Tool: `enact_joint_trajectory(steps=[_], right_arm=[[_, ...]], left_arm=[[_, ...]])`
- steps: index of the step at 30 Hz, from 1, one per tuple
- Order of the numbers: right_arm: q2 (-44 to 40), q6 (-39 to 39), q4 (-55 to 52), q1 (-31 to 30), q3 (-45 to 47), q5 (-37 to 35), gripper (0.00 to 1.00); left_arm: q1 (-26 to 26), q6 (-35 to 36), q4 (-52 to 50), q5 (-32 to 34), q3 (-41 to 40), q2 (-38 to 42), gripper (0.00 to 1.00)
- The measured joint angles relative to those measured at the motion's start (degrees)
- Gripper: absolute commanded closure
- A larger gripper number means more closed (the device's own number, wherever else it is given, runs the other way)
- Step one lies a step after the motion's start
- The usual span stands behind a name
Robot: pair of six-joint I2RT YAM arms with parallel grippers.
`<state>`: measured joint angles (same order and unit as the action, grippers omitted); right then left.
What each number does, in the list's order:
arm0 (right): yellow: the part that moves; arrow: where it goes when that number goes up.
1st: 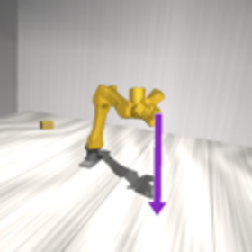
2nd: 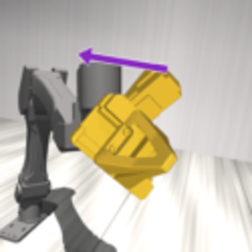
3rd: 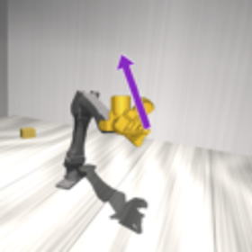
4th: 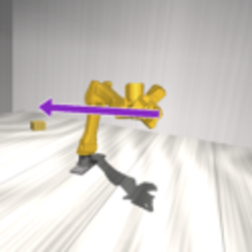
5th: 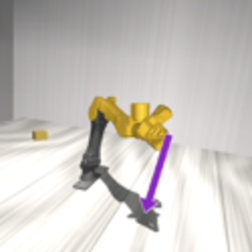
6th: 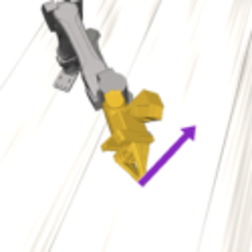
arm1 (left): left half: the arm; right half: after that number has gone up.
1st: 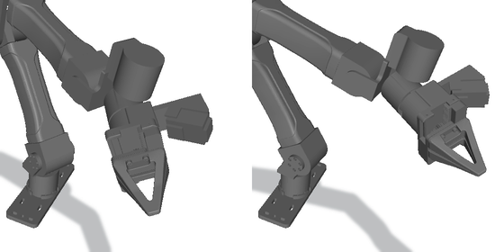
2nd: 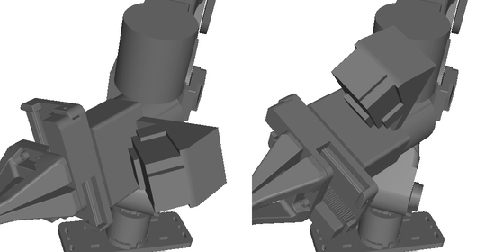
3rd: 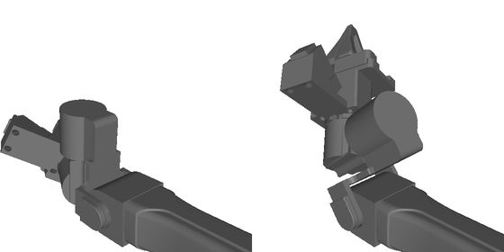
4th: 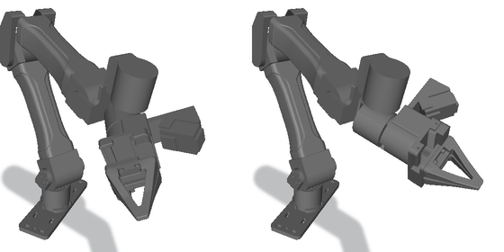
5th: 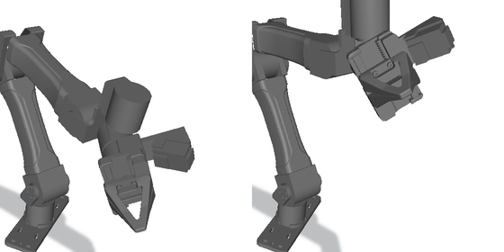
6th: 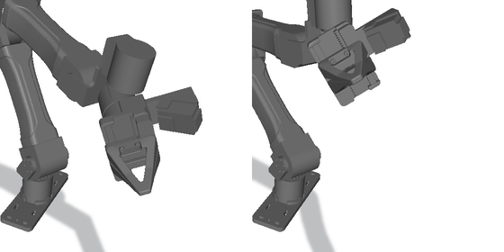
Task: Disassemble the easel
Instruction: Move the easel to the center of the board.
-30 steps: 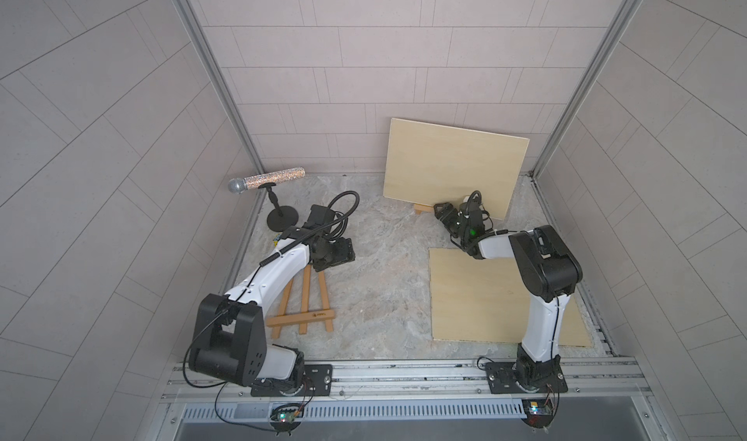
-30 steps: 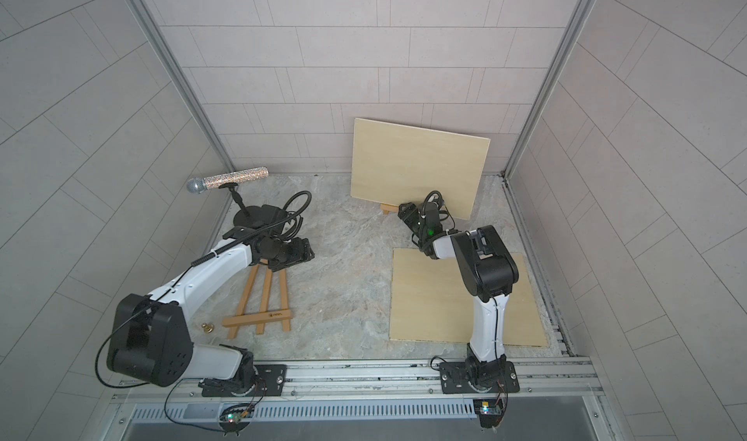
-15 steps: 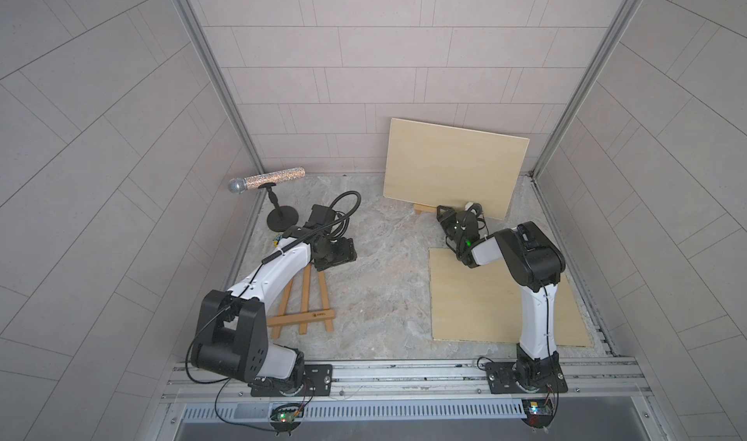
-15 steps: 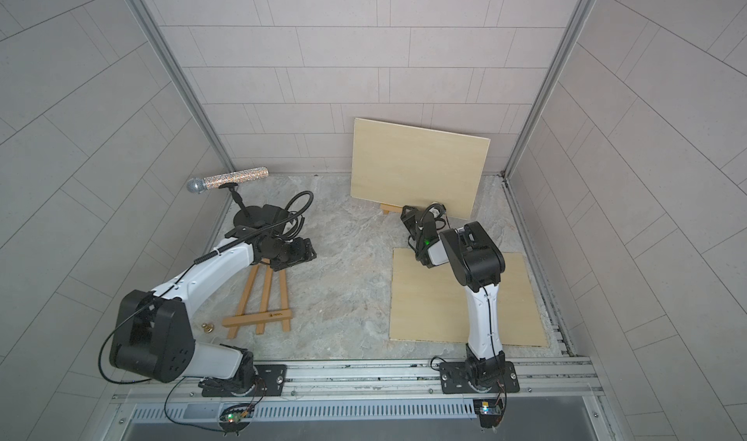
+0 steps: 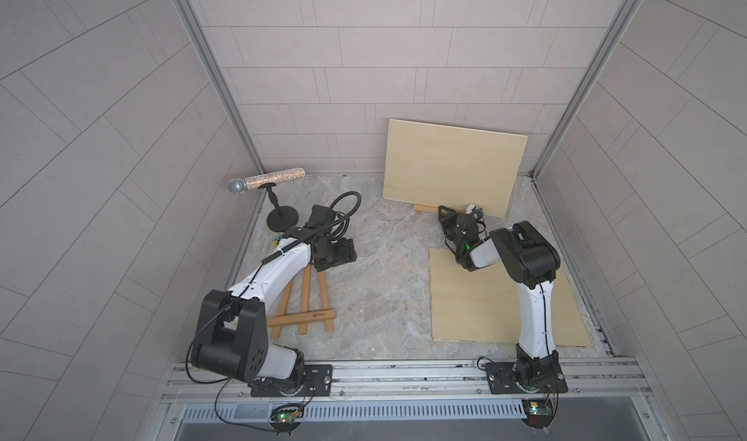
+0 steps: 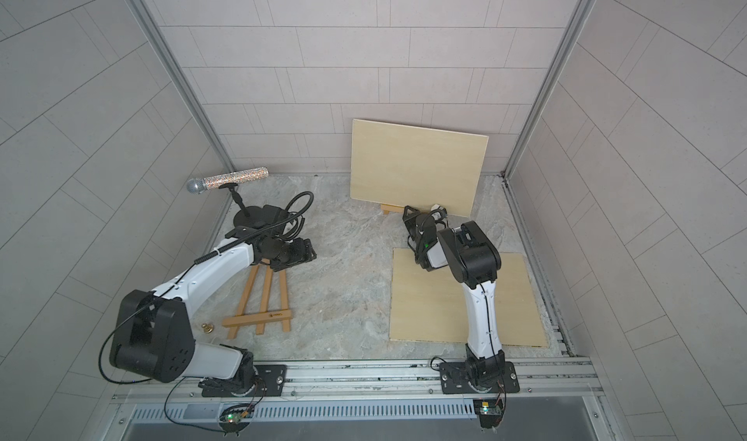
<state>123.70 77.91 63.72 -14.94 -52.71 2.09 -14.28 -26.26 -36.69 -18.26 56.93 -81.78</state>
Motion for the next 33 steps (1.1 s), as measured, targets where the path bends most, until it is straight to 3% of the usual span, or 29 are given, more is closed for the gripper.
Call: enact_joint_trajectory(steps=[8, 16, 33], right_arm=[[0.5, 1.9, 1.5, 0.1, 0.1, 0.3, 0.84], [1.0, 3.6, 2.7, 0.7, 0.2, 2.4, 0.89], [0.8, 5.8, 5.9, 0.2, 2.9, 9.4, 0.92]], left_arm=[[0.0, 0.0, 0.0, 0.0, 0.0, 0.0, 0.20], [0.0, 0.0, 0.0, 0.0, 0.0, 0.0, 0.20], [0.0, 0.0, -0.1, 0.5, 0.0, 0.6, 0.20]])
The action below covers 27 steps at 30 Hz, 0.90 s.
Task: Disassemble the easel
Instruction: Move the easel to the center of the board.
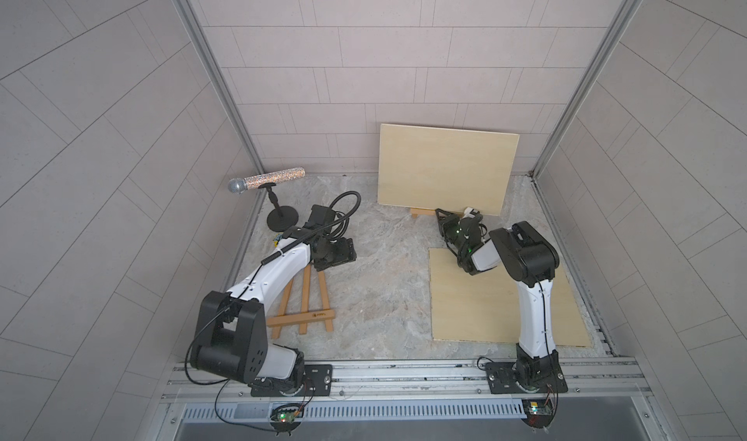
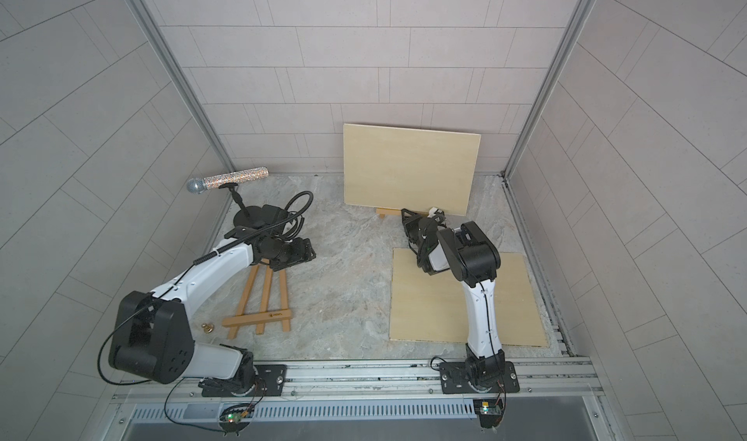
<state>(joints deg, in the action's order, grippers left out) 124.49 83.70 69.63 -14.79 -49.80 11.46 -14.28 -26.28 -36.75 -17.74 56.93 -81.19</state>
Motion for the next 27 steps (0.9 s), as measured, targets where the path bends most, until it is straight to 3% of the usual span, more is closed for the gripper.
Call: enact_joint_trajectory(steps=[13, 27], right_arm=[[-2.2, 1.2, 3.4, -6.4, 5.7, 5.9, 0.93], [-2.8, 2.8, 7.1, -15.0, 9.4, 9.4, 0.92]], left_arm=[[0.9, 0.1, -1.0, 1.4, -0.6, 3.7, 0.19], [4.8, 0.5, -6.7, 6.7, -2.4, 13.6, 0.19]])
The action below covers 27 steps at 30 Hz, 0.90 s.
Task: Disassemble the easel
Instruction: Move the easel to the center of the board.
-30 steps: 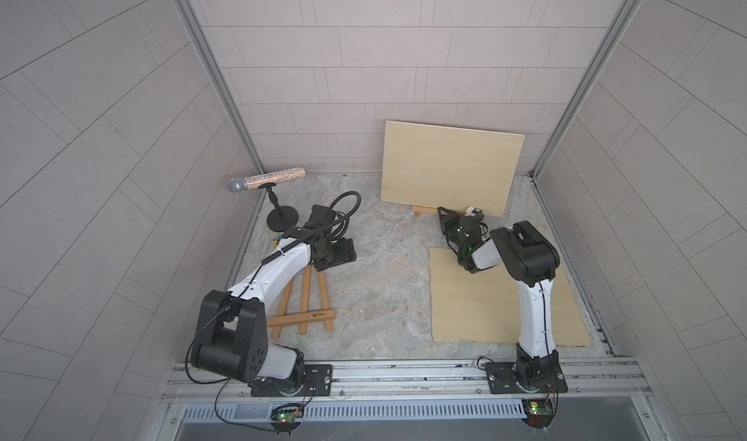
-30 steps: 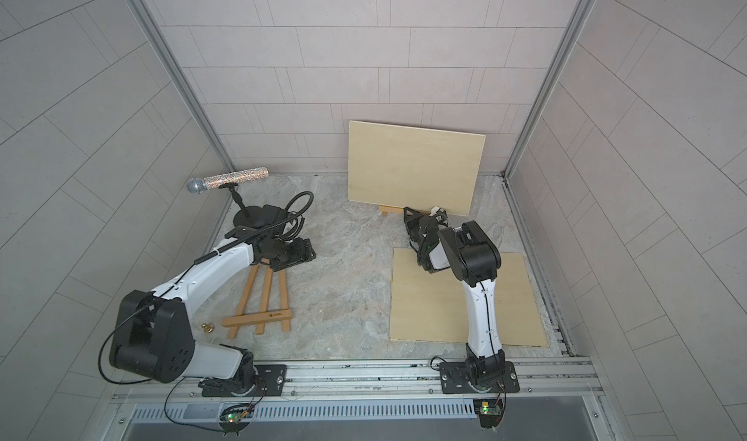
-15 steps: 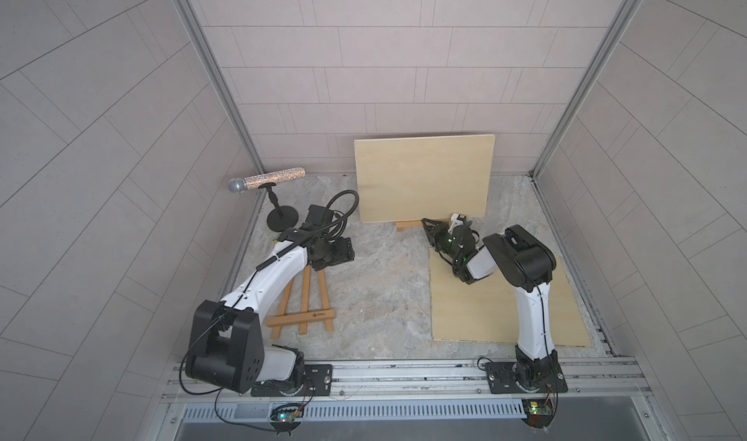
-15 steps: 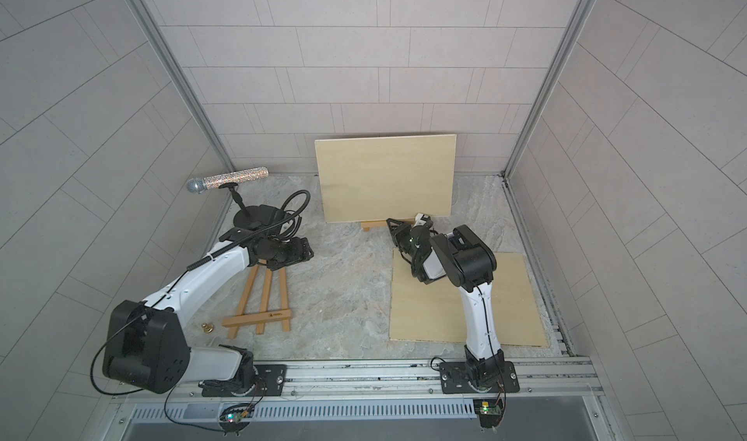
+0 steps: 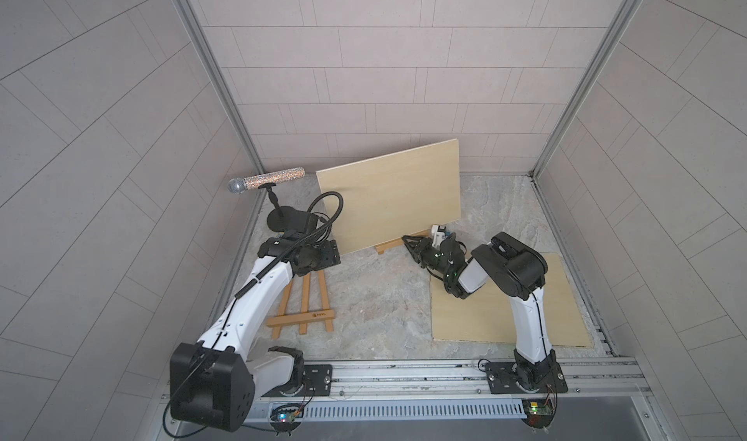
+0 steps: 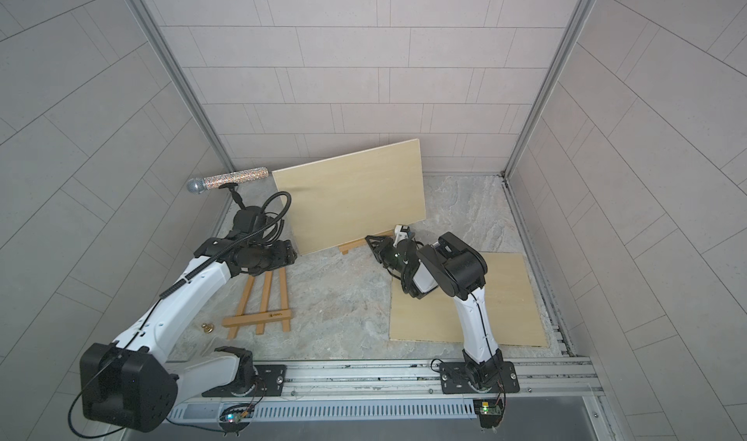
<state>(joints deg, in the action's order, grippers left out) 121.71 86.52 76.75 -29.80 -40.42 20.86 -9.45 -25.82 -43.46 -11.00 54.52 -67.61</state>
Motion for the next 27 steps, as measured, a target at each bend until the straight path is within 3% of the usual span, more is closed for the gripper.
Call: enact_joint_trajectory(steps=[3, 8, 12, 27], right_arm=[[0.0, 0.4, 0.0, -0.8, 0.0, 0.9, 0.89], [-0.4, 0.7, -0.7, -0.5, -0.1, 3.0, 0.62], [-3.4, -1.3, -5.5, 0.4, 0.3, 5.6, 0.47], [-20.5, -10.4, -25.0, 6.1, 3.2, 13.0, 0.35]], left_arm=[[0.8, 0.0, -0.6, 0.8, -0.2, 0.3, 0.19], [2.1, 1.4, -0.8, 1.8, -0.2, 0.3, 0.17], [3.5, 3.5, 0.0, 1.6, 0.3, -0.1, 0.16], [9.0, 10.3, 10.4, -7.9, 1.6, -1.4, 0.18]])
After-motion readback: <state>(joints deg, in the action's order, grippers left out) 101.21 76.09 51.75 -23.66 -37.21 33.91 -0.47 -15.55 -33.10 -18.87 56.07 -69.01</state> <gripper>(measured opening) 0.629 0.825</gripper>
